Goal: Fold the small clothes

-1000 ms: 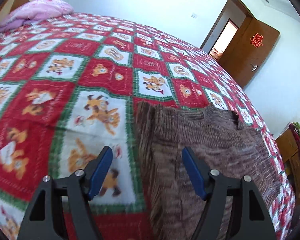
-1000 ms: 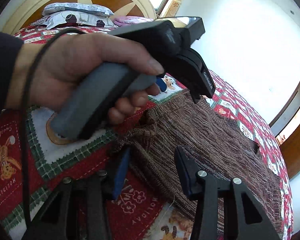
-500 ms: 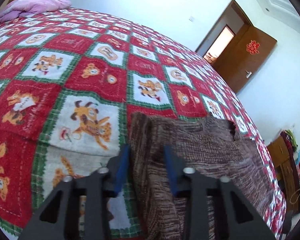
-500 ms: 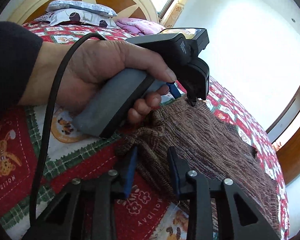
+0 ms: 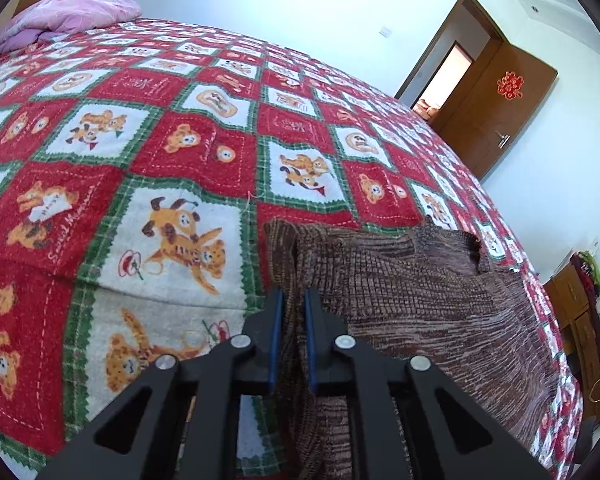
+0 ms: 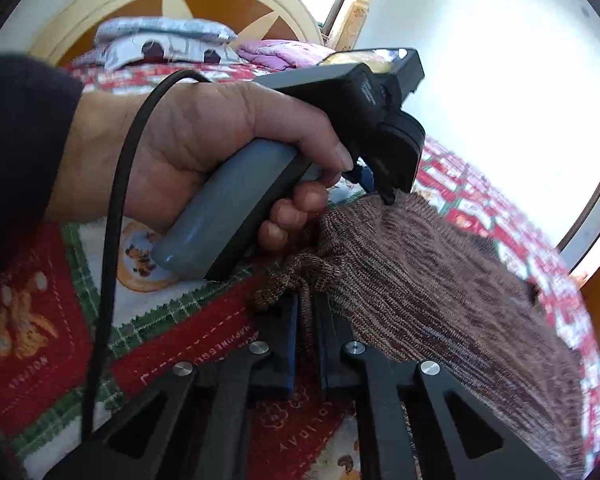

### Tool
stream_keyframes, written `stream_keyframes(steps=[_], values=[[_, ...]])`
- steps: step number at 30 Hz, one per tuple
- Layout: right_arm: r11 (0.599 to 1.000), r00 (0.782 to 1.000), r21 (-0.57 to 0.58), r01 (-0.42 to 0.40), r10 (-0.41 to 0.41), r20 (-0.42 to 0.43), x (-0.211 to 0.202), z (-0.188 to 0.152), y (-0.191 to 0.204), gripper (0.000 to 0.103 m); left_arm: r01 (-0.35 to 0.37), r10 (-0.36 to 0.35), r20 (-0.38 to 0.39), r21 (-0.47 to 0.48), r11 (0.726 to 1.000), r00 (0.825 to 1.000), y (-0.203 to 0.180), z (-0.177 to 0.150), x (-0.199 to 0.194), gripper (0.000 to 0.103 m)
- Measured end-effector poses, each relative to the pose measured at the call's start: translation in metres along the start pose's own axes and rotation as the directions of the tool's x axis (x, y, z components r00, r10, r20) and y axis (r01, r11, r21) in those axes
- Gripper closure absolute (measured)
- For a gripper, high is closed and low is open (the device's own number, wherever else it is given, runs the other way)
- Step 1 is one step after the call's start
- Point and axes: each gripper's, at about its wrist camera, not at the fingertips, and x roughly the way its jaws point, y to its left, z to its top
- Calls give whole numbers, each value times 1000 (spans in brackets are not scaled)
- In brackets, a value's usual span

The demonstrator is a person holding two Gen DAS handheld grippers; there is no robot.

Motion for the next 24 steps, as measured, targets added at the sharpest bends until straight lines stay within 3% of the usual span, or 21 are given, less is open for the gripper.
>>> stream_keyframes(steps=[8,13,24], values=[[991,996,112,-78,71,60,-39,1,-18,97,-61,61,-22,-10,998,998,-12,4,-17,94],[978,991,180,-107,91,95,-61,0,-36,98,-14,13,-8,-78,997,1000,-15,10,-32,94],[911,986,398,-112,51,161,-107,-19,-112,99,81,-79,37,-62,995,996,-74,29,-61,94]])
